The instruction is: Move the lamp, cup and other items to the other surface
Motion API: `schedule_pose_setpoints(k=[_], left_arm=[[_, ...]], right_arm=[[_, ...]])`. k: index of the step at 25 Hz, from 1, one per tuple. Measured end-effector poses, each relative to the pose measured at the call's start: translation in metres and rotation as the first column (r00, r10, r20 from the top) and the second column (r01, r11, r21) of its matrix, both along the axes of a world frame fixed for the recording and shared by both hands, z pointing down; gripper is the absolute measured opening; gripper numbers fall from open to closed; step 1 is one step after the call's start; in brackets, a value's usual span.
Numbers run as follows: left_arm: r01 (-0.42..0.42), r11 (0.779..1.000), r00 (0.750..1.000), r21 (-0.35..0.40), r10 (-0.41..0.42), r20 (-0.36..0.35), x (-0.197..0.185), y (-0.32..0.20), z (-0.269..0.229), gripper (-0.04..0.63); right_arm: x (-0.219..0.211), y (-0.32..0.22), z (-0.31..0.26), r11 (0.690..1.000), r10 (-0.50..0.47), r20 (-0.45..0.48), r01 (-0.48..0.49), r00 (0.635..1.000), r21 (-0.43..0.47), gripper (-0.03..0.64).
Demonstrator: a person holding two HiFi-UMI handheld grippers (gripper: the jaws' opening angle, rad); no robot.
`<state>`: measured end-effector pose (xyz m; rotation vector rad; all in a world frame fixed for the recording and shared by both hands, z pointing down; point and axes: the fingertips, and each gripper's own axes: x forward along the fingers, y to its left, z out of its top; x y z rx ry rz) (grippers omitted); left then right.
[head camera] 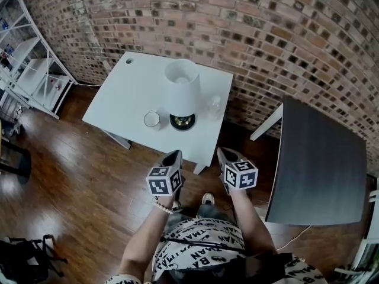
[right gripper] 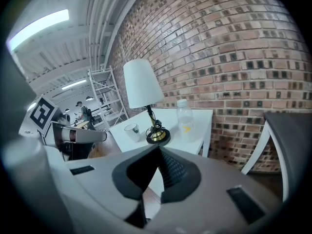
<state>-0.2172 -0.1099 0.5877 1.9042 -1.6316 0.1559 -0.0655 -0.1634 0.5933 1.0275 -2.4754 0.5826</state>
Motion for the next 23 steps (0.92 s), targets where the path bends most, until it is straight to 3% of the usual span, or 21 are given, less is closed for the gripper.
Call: schedule_pose_setpoints(k=[23], left_arm=[[-0.05,0.998,0.999,0.032,0.05,-0.019,-0.0016,0.0056,-0.0051,0.003]], right_arm=[[-0.0001,0.0086,-0.0096,0.998,0.05,-0.022,-0.049,0.999,0.035,0.002]])
